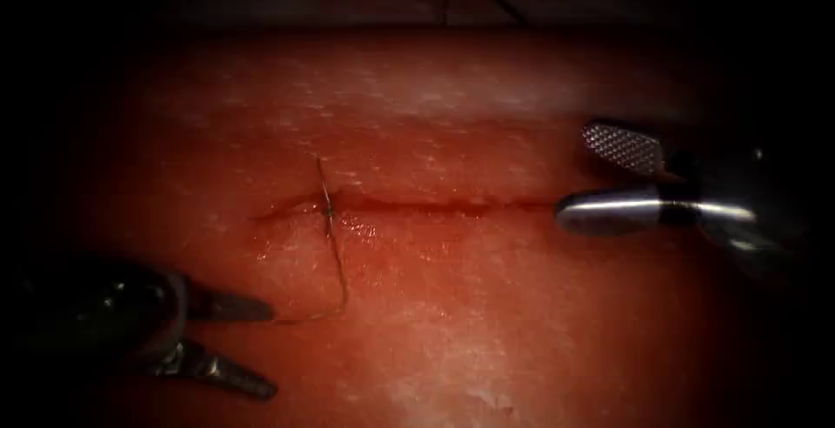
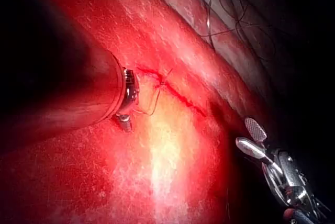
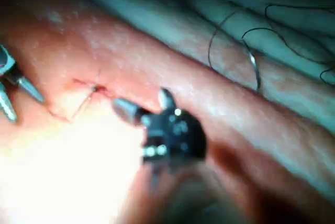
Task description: Wound Closure
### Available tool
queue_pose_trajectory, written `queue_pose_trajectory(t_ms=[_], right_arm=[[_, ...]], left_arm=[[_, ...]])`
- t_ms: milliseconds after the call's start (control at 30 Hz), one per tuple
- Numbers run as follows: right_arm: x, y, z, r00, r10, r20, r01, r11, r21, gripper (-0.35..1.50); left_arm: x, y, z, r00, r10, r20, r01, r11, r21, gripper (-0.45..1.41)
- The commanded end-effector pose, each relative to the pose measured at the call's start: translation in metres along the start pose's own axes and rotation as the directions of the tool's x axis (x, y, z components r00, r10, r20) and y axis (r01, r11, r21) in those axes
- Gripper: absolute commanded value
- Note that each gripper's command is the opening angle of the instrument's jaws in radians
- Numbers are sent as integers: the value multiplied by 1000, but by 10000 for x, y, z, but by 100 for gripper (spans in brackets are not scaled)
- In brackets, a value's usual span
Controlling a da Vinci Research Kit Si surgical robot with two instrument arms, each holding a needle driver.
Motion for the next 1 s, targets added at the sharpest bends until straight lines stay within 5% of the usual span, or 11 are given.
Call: queue_pose_trajectory(t_ms=[33,367,733,1000], right_arm=[[0,-6,11,1000,-9,6,8,999,40,127],[-2,-20,26,1000,-21,10,21,998,64,127],[-3,-20,27,1000,-22,9,21,998,63,127],[-4,-24,29,1000,-28,11,27,997,74,125]], left_arm=[[1,-4,9,1000,3,2,-3,1000,2,58],[5,-17,32,1000,-1,5,1,1000,25,51],[-3,-21,43,1000,-7,20,7,1000,-4,-30],[2,-7,28,989,-147,8,147,989,-32,-35]])
